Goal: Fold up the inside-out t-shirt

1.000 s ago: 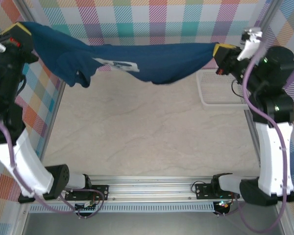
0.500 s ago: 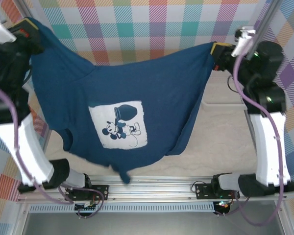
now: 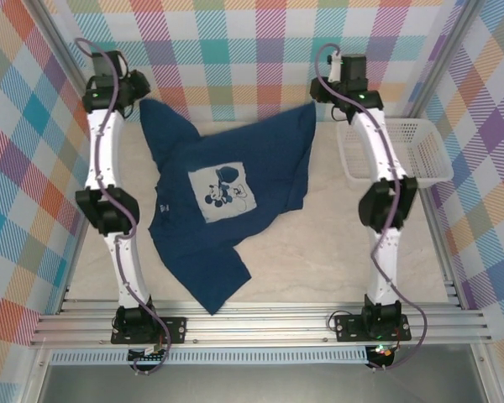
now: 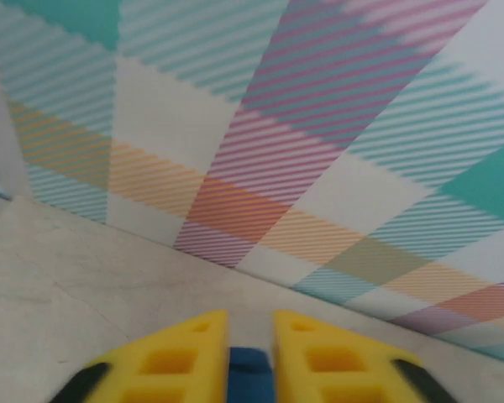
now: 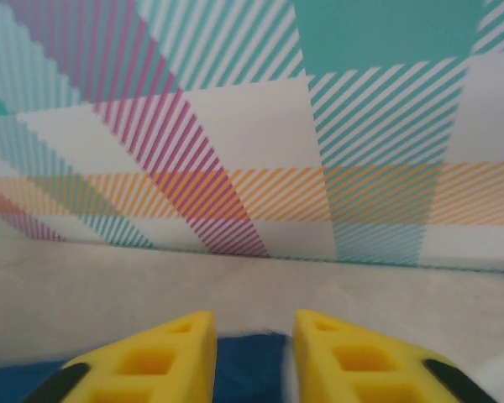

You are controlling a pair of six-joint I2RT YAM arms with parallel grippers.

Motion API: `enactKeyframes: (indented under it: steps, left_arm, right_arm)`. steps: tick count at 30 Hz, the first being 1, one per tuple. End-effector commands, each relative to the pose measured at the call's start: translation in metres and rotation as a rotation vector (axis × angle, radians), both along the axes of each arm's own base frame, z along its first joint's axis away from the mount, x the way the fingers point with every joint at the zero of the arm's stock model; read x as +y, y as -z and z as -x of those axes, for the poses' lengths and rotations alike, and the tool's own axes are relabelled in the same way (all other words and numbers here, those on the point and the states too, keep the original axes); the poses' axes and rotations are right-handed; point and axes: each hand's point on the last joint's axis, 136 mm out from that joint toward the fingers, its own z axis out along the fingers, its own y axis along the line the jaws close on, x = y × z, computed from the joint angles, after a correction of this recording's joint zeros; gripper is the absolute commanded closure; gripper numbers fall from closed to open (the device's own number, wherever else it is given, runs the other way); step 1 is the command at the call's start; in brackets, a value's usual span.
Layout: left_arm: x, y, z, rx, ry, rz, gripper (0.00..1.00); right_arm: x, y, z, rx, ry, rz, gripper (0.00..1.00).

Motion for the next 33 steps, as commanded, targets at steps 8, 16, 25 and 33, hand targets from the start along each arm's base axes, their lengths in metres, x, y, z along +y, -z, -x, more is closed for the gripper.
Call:
enactKeyframes:
  steps: [8, 16, 25, 33]
  left_arm:
    - [-0.001, 0.018, 0.036, 0.160, -0.111, 0.081, 0.34]
    - [-0.104, 0.071, 0.139, 0.212, 0.050, 0.223, 0.34]
    - [-0.154, 0.187, 0.240, 0.335, 0.114, 0.211, 0.33]
    - [-0.152, 0.250, 0.262, 0.454, 0.110, 0.182, 0.33]
  right_arm:
    - [0.061, 0.080, 0.101, 0.366, -0.146, 0.174, 0.52]
    - [0.067, 0.146, 0.248, 0.514, -0.204, -0.006, 0.46]
    - [0.098, 0.215, 0.284, 0.622, -0.187, -0.126, 0.46]
    - [0.092, 0.243, 0.267, 0.614, -0.133, -0.065, 0.56]
